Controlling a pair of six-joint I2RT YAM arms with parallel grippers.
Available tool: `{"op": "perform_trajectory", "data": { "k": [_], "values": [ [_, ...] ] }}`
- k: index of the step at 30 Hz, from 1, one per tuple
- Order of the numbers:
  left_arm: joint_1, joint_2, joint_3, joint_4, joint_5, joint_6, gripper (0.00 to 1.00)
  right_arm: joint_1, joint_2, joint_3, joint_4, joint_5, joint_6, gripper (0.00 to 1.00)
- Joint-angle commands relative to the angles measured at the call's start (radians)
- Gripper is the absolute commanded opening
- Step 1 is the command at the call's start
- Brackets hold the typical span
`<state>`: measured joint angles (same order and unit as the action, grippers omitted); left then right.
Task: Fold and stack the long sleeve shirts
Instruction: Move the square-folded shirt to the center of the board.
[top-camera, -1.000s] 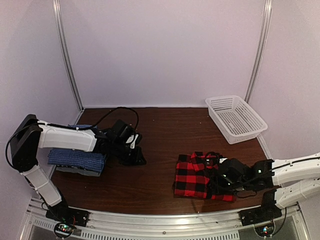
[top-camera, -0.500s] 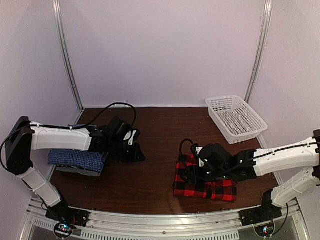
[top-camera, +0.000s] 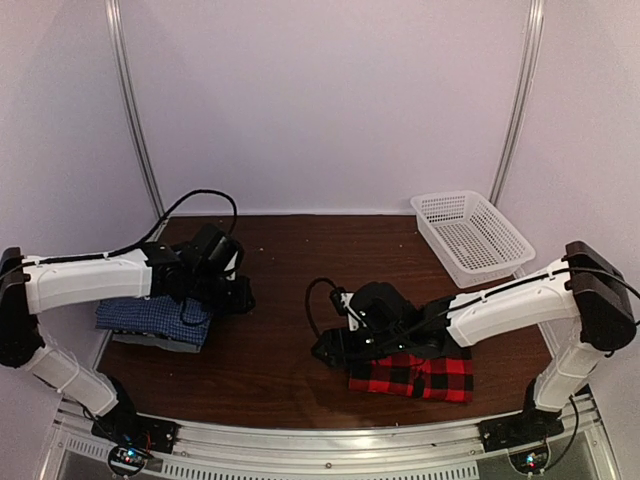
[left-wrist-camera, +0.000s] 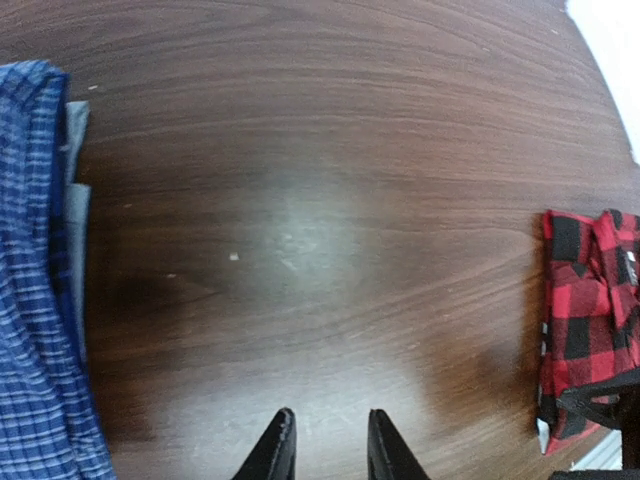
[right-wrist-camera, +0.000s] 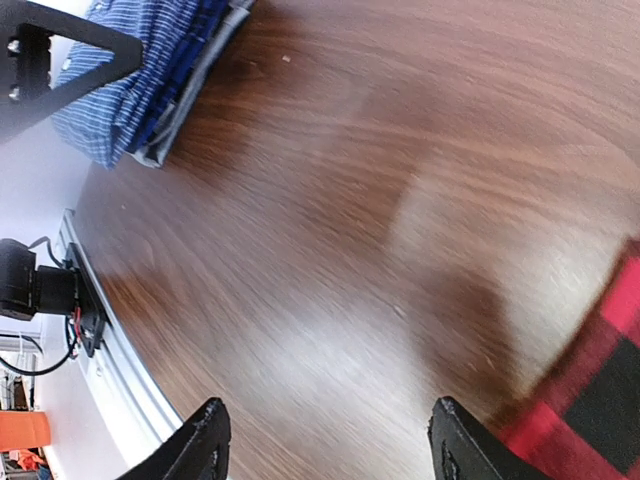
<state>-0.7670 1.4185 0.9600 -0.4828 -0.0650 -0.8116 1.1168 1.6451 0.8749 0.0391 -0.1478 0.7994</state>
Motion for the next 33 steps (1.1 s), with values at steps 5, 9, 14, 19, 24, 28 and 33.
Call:
{"op": "perform_trajectory", "data": {
  "k": [5,9,14,19,24,28,33],
  "values": [
    [0.100,-0.174,-0.028,-0.128,-0.160,0.024,0.29,0.005,0.169,0.187,0.087,-0.067,-0.061,0.71],
    [0.031,-0.111,0.010,-0.157,-0.190,0.078,0.30,-0.005,0.192,0.204,0.095,-0.063,-0.058,0.71],
    [-0.029,0.078,0.118,-0.243,-0.298,0.068,0.33,-0.047,0.124,0.127,0.106,-0.017,-0.034,0.71],
    [-0.031,0.281,0.229,-0.294,-0.395,0.062,0.33,-0.078,-0.003,0.034,0.086,0.038,-0.036,0.71],
    [-0.028,0.459,0.351,-0.364,-0.497,0.071,0.33,-0.095,-0.147,-0.052,0.071,0.092,-0.026,0.72],
    [-0.017,0.555,0.431,-0.401,-0.552,0.092,0.33,-0.100,-0.255,-0.087,0.019,0.141,-0.028,0.72],
    [0.003,0.654,0.486,-0.458,-0.640,0.093,0.33,-0.104,-0.382,-0.129,-0.024,0.187,-0.021,0.72]
  ]
}}
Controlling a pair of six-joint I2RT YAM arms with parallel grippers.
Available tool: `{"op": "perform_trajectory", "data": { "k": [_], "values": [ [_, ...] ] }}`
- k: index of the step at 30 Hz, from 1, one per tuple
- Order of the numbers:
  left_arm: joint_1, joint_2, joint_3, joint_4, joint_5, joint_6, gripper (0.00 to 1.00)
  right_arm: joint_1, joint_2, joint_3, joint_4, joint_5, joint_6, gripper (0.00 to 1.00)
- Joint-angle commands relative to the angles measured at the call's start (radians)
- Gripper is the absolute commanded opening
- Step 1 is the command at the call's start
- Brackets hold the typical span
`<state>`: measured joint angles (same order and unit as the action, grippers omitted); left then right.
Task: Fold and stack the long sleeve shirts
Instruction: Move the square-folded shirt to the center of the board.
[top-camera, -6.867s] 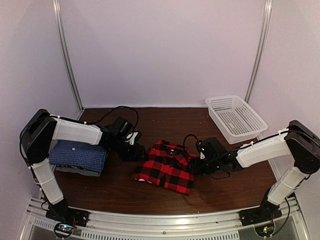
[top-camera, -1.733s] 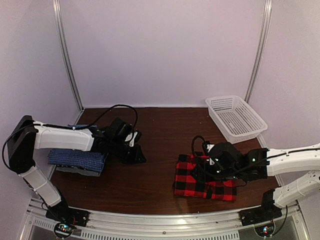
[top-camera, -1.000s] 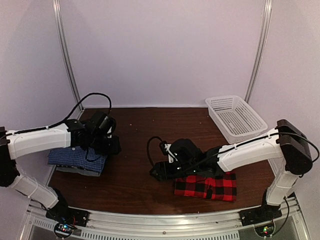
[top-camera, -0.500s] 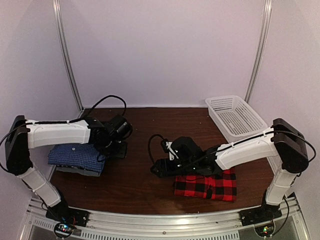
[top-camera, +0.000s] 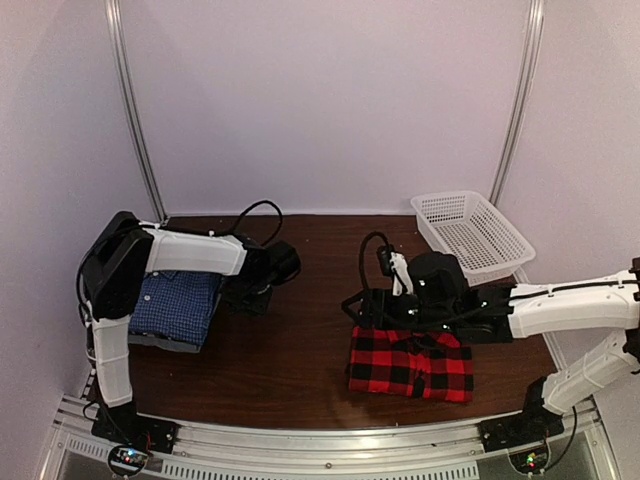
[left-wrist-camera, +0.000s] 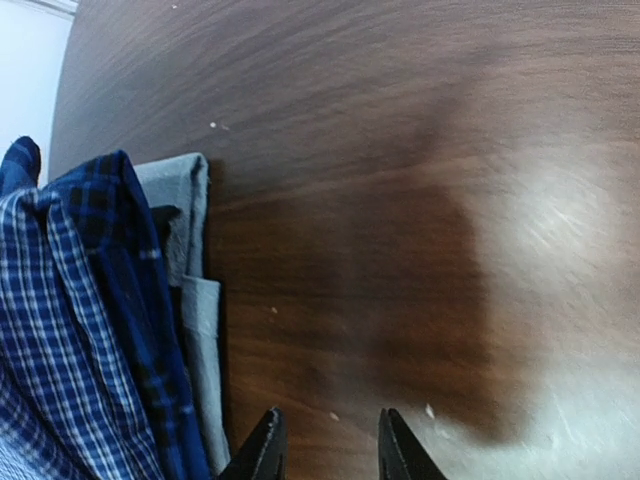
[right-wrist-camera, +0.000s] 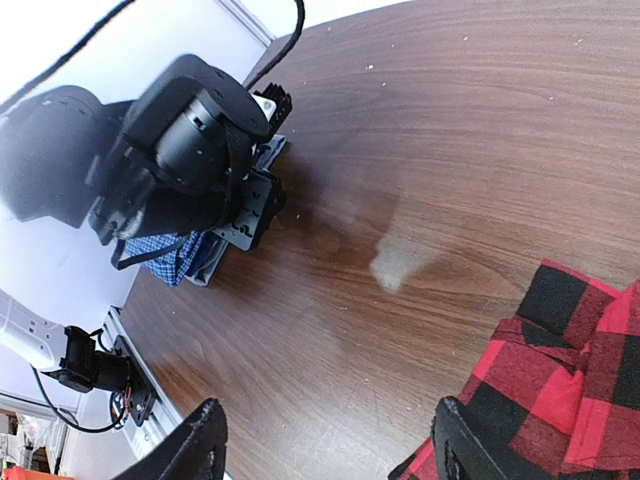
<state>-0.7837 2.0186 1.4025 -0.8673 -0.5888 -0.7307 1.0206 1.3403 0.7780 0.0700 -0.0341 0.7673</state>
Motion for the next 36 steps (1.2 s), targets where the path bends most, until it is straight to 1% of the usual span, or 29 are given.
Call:
{"op": "perform_trajectory", "data": {
  "k": [1,10,18,21,31,36],
  "values": [
    [0.025,0.069,0.050,-0.083,-0.125,0.011,0.33,-0.008,-0.100,-0.042,-0.061,0.079,0.013,0.72],
    [0.072,0.149,0.054,-0.130,-0.222,0.013,0.33,-0.008,-0.232,-0.102,-0.106,0.114,0.036,0.72],
    [0.088,0.196,0.059,-0.164,-0.277,0.002,0.32,-0.008,-0.243,-0.127,-0.102,0.112,0.049,0.73],
    [0.094,0.200,0.053,-0.168,-0.297,-0.001,0.27,-0.008,-0.239,-0.128,-0.102,0.111,0.051,0.73],
    [0.110,0.199,0.036,-0.144,-0.322,0.038,0.00,-0.008,-0.233,-0.129,-0.098,0.108,0.050,0.73],
    [0.103,0.172,0.056,-0.146,-0.282,0.057,0.00,-0.008,-0.233,-0.131,-0.102,0.112,0.046,0.73]
  ]
}}
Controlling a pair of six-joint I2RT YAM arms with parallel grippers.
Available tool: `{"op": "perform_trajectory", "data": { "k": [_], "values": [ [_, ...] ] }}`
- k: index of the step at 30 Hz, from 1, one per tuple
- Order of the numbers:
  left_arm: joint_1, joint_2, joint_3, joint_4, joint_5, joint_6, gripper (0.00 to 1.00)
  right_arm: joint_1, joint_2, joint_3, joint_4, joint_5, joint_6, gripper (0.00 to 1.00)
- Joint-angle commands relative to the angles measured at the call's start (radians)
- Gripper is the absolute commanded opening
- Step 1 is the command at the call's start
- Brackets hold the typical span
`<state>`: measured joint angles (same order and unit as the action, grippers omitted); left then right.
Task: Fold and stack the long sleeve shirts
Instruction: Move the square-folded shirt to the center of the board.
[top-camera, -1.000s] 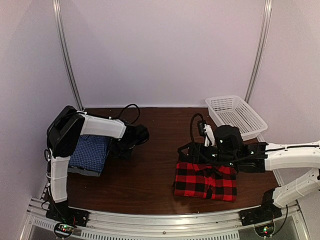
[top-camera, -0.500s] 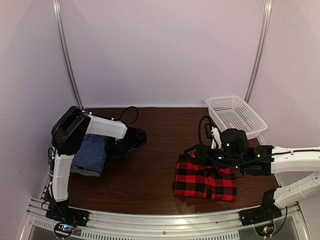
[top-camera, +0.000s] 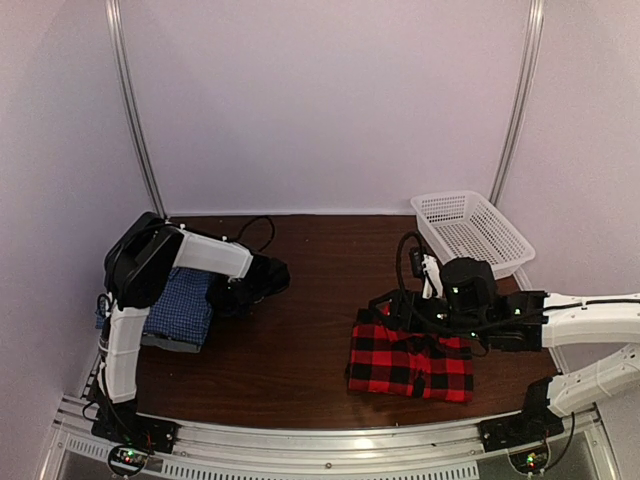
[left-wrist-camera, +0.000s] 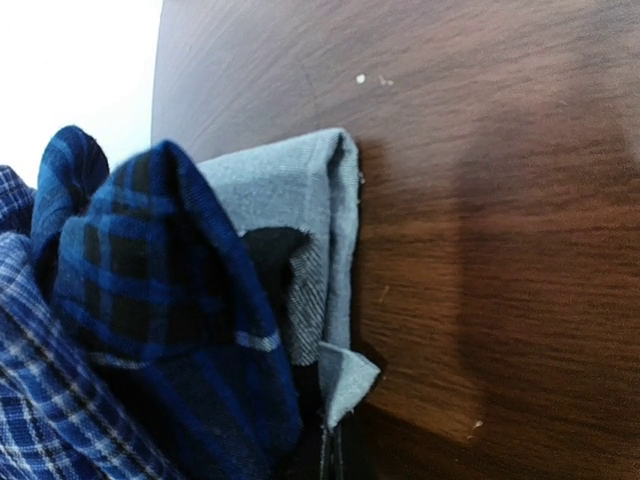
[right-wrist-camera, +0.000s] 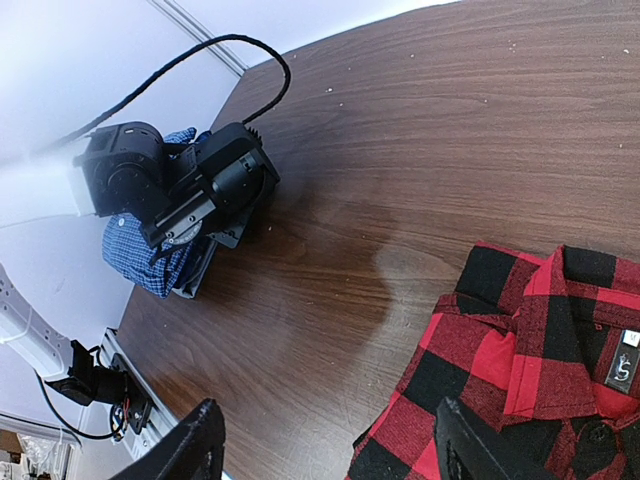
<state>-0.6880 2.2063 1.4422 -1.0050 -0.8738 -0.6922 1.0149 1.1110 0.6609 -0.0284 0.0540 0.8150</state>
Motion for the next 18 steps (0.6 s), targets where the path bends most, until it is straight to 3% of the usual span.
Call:
{"op": "perform_trajectory", "data": {
  "k": [1,9,18],
  "values": [
    [0.001,-0.024,0.024,-0.008,0.015,0.023,0.00,-0.002,-0.004,-0.012,-0.004,0.025,-0.003,0.73],
    [-0.077,-0.004,0.202,-0.068,0.147,0.008,0.00,-0.004,-0.021,0.000,-0.037,0.026,-0.057,0.74],
    [-0.187,0.213,0.626,-0.122,0.321,-0.012,0.00,-0.007,-0.101,0.003,-0.131,0.026,-0.123,0.75]
  ]
}}
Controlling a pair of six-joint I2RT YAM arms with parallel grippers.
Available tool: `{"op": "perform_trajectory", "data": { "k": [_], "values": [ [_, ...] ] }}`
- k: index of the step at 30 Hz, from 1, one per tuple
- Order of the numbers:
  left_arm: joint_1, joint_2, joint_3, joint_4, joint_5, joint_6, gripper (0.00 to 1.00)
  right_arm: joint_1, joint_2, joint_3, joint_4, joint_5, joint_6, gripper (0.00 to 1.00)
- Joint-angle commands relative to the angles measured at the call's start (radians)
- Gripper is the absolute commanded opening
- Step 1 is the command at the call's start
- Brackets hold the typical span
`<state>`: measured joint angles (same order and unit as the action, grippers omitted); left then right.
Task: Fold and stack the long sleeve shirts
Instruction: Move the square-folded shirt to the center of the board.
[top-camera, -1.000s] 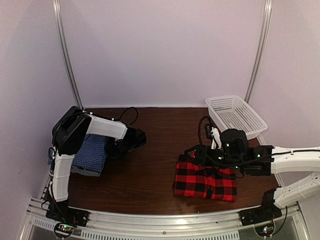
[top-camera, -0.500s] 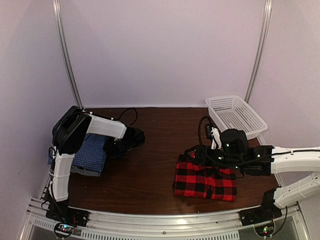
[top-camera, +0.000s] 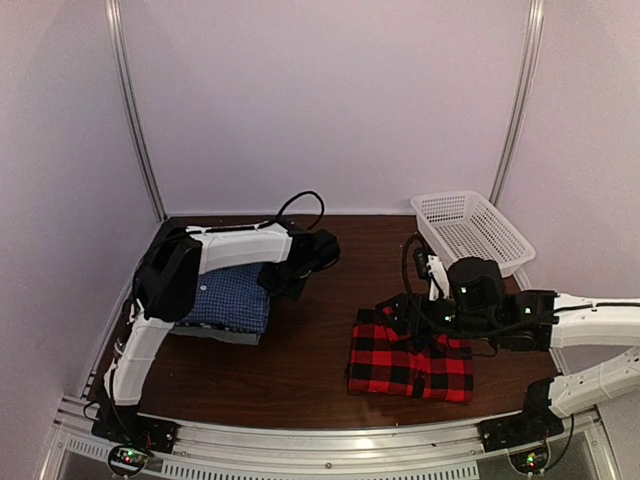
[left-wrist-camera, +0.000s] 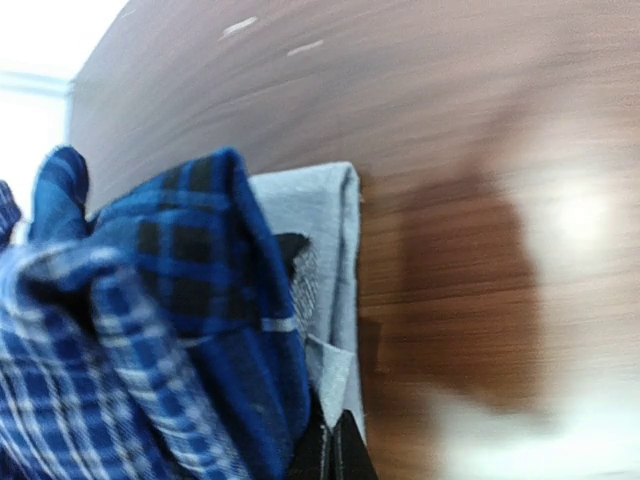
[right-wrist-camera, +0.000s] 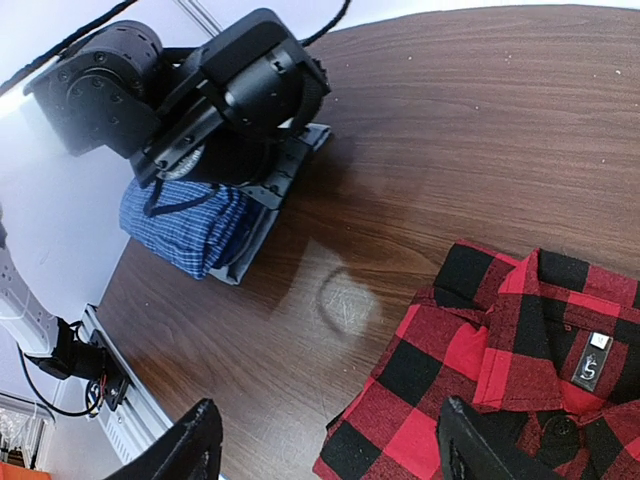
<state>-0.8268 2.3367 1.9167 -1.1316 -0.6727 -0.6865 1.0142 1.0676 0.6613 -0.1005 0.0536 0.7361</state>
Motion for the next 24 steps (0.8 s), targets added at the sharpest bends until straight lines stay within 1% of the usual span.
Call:
{"op": "perform_trajectory", "data": {
  "k": [1,3,6,10,16,24],
  "values": [
    [-0.055,0.107,0.201,0.006,0.144,-0.020,0.00,-0.008,-0.069,0.001,-0.069,0.029,-0.049,0.75],
    [-0.062,0.147,0.286,0.019,0.200,-0.028,0.00,-0.011,-0.087,-0.001,-0.092,0.034,-0.057,0.76],
    [-0.068,0.176,0.351,0.077,0.294,-0.037,0.00,-0.012,-0.108,-0.008,-0.124,0.037,-0.065,0.76],
    [-0.069,0.174,0.372,0.174,0.387,-0.069,0.00,-0.016,-0.129,-0.024,-0.138,0.035,-0.067,0.77],
    [-0.063,0.173,0.392,0.321,0.483,-0.096,0.00,-0.016,-0.132,-0.033,-0.149,0.035,-0.063,0.77],
    [-0.031,0.214,0.420,0.460,0.550,-0.077,0.00,-0.016,-0.116,-0.038,-0.143,0.049,-0.039,0.78]
  ]
}}
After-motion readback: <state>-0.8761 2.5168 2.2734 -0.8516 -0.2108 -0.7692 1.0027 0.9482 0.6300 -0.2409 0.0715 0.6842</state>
